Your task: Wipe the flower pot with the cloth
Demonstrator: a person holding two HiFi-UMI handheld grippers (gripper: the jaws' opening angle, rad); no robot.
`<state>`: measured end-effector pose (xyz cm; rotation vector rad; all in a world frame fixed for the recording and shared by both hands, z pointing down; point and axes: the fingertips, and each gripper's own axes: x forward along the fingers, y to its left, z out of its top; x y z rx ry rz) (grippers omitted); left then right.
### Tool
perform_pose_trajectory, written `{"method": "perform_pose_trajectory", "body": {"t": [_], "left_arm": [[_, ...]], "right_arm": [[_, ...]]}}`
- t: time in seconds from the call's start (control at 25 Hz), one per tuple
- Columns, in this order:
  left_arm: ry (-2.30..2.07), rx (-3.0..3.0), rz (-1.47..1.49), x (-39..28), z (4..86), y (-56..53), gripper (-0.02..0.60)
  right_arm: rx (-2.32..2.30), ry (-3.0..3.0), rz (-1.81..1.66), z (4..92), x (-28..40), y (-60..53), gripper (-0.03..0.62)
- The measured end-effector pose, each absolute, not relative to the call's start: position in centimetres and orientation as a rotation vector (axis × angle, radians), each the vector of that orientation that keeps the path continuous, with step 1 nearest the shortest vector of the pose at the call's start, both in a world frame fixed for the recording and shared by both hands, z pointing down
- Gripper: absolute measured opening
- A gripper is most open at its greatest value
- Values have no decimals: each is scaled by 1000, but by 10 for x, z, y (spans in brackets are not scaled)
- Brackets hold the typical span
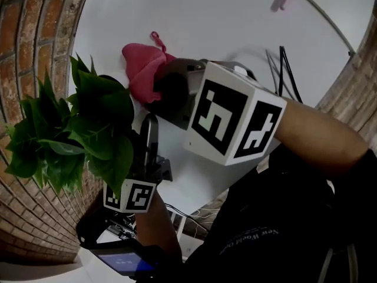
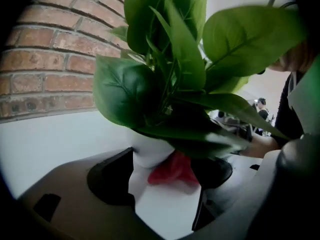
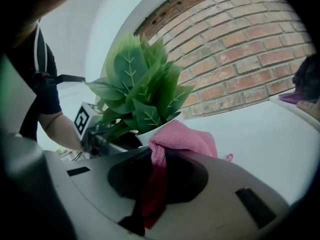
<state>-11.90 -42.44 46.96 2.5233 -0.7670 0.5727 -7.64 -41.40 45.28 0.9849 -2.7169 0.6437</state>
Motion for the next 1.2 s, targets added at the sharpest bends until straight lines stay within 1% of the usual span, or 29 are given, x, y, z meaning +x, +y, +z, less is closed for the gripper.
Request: {"method": "perform_pose_trajectory", "body": {"t": [0.08,0.12,0.24,0.48,0.56,0.68,0.8,1.0,1.04,1.2], "left_arm": [[-704,2556,632,-113,473,-402,350],[-660,2577,661,-108,474,-392,330],[-605,2602,694,-103,474,-379,325],[-842,2550,701,-133,475,-417,327],[-884,2561,685,-133,473,-437,327],[-860,2591,576,-119,469,-456,330],[-893,2565,501,-121,468,-464,330],[-910,2513,490,-119,469,-461,328],[-903,2512,494,-117,470,-460,314],[-865,2521,489,-112,472,-463,316]], "right_arm": [[1067,-2698,660,453,-63,-422,52],[1084,-2688,654,453,-59,-425,52],[1104,-2673,621,450,-54,-433,52],[1248,-2617,596,446,-18,-449,52],[1234,-2604,563,447,-22,-455,52],[1181,-2597,527,450,-41,-461,52],[1162,-2600,514,453,-56,-461,52],[1015,-2611,549,467,-84,-427,52],[996,-2610,548,470,-89,-423,52],[937,-2653,572,471,-85,-422,52]]}}
